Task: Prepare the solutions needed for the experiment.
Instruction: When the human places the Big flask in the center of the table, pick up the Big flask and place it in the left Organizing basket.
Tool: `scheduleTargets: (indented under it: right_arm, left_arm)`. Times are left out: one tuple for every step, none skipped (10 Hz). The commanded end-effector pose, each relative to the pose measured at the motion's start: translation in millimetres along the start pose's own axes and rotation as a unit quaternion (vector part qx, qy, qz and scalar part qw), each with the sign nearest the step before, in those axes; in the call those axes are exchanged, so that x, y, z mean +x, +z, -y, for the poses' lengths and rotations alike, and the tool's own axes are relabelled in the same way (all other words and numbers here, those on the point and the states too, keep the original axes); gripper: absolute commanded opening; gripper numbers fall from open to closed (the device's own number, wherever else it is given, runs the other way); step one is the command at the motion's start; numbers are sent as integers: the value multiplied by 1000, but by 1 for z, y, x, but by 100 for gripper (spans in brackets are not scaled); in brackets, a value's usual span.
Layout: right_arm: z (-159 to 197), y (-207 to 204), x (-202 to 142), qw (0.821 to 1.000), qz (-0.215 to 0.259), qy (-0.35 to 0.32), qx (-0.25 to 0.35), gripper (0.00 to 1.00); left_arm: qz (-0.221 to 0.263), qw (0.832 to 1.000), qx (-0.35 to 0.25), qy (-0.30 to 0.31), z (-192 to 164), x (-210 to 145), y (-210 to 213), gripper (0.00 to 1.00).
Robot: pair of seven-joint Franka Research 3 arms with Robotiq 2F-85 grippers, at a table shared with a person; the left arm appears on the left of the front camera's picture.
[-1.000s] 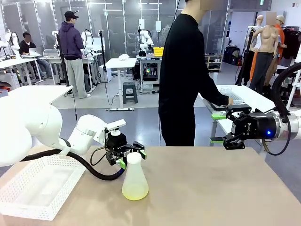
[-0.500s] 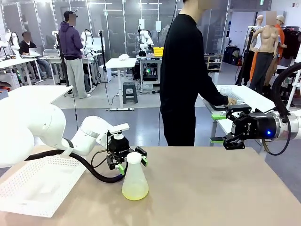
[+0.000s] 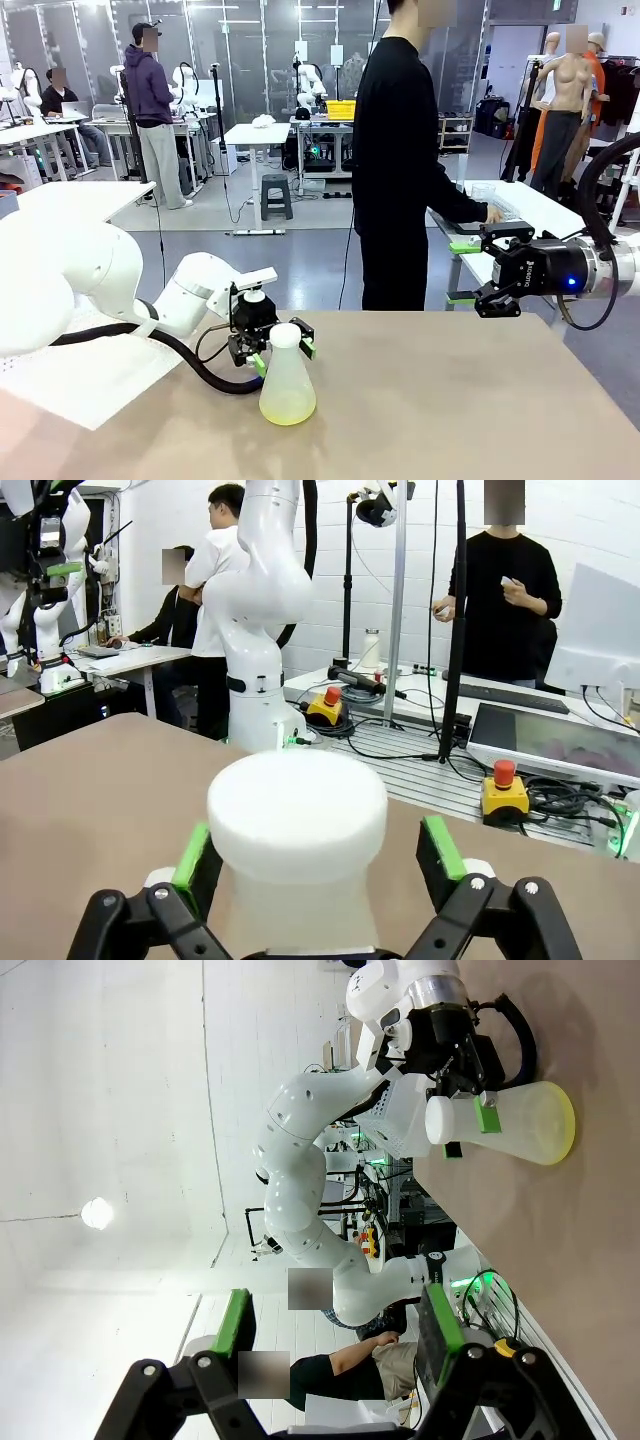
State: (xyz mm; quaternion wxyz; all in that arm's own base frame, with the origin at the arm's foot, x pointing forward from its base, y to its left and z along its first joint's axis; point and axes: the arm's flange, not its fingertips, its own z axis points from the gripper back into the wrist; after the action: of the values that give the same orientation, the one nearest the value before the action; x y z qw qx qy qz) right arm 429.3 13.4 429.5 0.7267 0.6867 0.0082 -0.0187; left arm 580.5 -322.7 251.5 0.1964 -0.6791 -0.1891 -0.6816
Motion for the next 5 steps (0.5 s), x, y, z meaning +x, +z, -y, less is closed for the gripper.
scheduleTargets:
  right_arm:
    - [0, 0, -1, 1000, -1, 1, 0, 83]
    - [0, 0, -1, 1000, -1, 1, 0, 83]
    - [0, 0, -1, 1000, -1, 1, 0, 83]
    - [0, 0, -1, 1000, -1, 1, 0, 83]
    - [0, 0, -1, 1000, -1, 1, 0, 83]
  left_arm:
    - [-3, 1000, 7, -11, 4, -1, -10, 100]
    - [-6, 1000, 3, -3, 6, 0, -11, 100]
    - [-11, 1000, 0, -4, 7, 3, -12, 100]
    - [-17, 1000, 1, -8, 8, 9, -14, 100]
    - [-22, 1000, -2, 0, 9, 12, -15, 100]
